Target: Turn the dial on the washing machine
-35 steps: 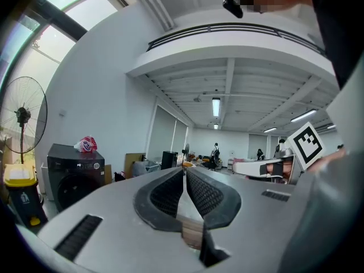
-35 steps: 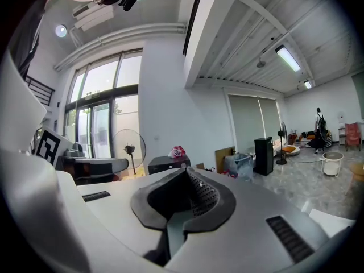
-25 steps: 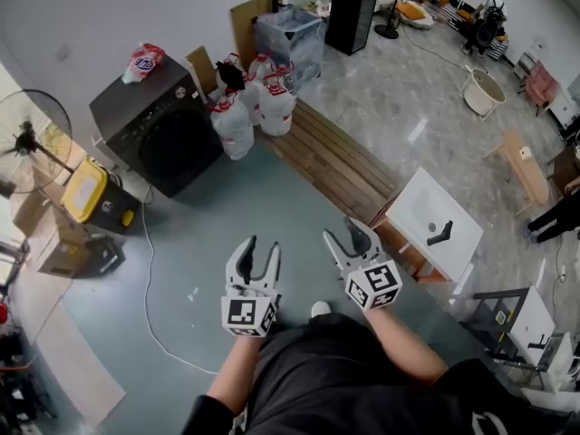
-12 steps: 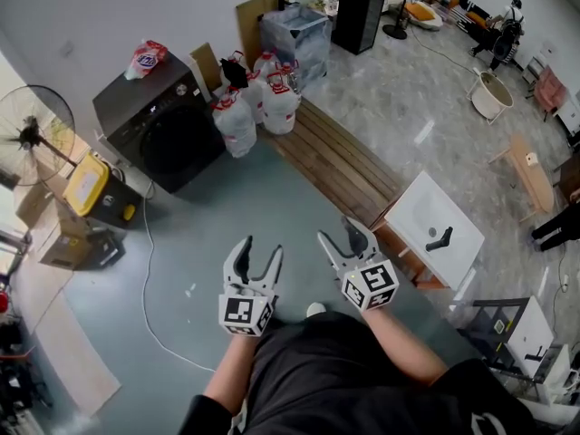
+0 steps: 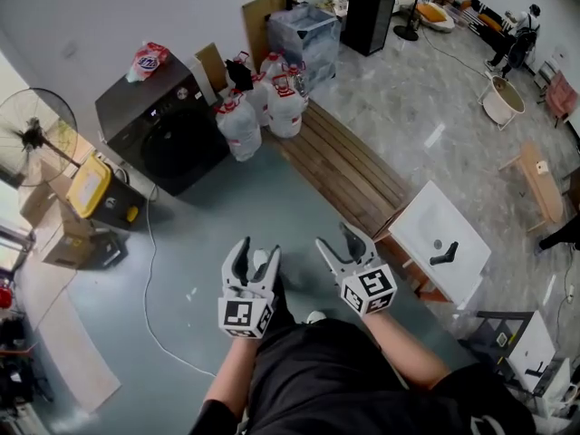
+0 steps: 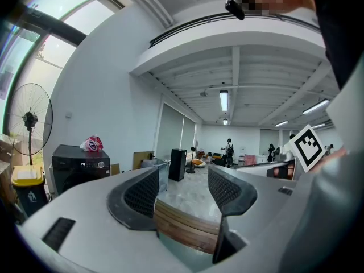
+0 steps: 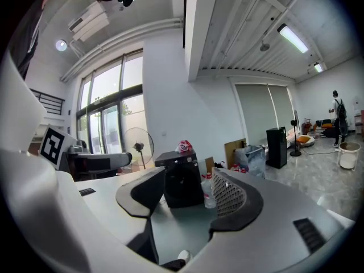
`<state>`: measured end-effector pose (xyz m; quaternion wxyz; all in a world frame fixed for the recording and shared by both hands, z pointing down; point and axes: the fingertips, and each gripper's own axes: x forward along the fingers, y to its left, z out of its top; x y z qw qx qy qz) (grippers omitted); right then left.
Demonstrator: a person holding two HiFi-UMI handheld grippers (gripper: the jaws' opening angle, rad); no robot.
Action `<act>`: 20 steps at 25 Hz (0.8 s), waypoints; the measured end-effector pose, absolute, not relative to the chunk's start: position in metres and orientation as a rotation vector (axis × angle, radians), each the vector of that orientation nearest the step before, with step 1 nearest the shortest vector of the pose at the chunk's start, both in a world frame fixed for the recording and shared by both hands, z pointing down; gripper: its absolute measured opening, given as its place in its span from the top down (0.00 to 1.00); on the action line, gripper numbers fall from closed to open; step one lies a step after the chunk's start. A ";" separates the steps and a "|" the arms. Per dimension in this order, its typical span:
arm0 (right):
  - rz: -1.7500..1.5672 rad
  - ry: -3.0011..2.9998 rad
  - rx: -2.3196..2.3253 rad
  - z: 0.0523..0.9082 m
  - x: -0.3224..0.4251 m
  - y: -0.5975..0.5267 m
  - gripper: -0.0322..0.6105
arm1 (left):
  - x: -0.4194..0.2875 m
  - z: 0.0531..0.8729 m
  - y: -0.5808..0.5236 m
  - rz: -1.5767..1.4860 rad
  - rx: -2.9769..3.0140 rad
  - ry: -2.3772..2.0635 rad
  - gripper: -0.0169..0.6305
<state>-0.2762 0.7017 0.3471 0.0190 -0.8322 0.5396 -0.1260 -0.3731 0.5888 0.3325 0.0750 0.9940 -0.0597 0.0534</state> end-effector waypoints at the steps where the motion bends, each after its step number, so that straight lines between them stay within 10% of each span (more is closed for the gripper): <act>1: -0.398 1.675 -2.583 0.350 -0.269 0.696 0.60 | -0.365 0.333 0.582 0.158 2.983 -0.179 0.59; 20: -0.374 1.432 -2.734 0.353 -0.057 0.512 0.60 | -0.129 0.347 0.392 0.184 2.963 0.101 0.59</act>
